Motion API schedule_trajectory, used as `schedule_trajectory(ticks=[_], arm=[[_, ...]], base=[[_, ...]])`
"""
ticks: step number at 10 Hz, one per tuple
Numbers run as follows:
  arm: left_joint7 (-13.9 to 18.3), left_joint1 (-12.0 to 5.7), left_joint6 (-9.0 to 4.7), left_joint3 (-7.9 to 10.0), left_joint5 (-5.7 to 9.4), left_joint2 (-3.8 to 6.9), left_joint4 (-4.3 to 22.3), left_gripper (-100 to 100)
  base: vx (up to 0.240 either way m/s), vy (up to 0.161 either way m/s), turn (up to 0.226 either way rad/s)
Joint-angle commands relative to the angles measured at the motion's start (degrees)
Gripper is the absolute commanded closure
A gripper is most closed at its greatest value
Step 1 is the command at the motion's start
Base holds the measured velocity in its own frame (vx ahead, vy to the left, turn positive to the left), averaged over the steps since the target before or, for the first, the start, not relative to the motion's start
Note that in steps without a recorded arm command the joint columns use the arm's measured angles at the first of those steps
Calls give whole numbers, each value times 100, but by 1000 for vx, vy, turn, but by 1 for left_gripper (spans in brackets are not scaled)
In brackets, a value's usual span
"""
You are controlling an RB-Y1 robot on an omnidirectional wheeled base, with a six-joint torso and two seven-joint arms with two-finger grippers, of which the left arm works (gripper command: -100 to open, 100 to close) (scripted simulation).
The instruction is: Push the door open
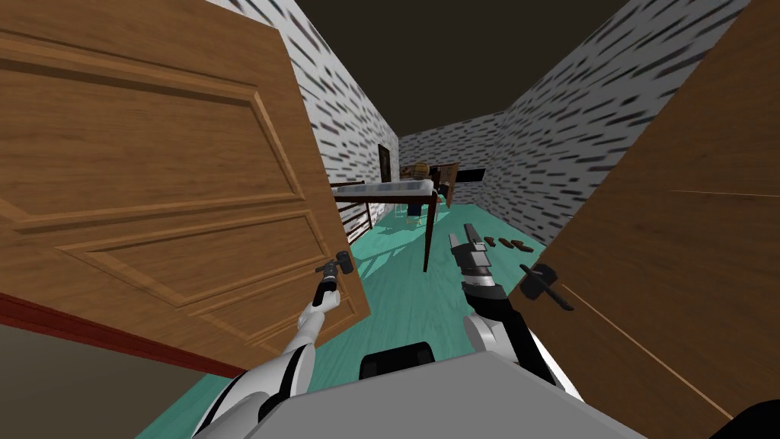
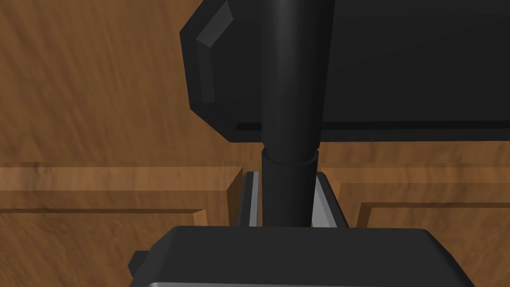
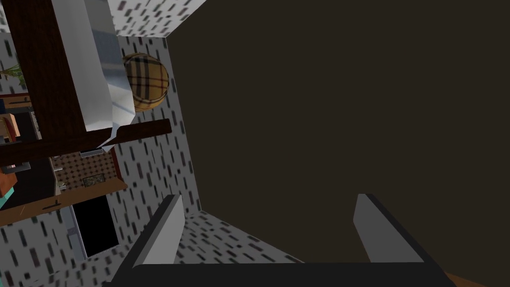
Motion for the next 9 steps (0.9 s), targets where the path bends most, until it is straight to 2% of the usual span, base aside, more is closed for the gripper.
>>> schedule_trajectory(ticks=[1, 4, 9], arm=[[-39, 52, 28, 132, 41, 91, -92, 100], [-71, 66, 23, 224, 71, 132, -85, 100], [-176, 112, 8, 526, 171, 264, -61, 100]], base=[[165, -106, 71], [137, -48, 47], [176, -78, 66]])
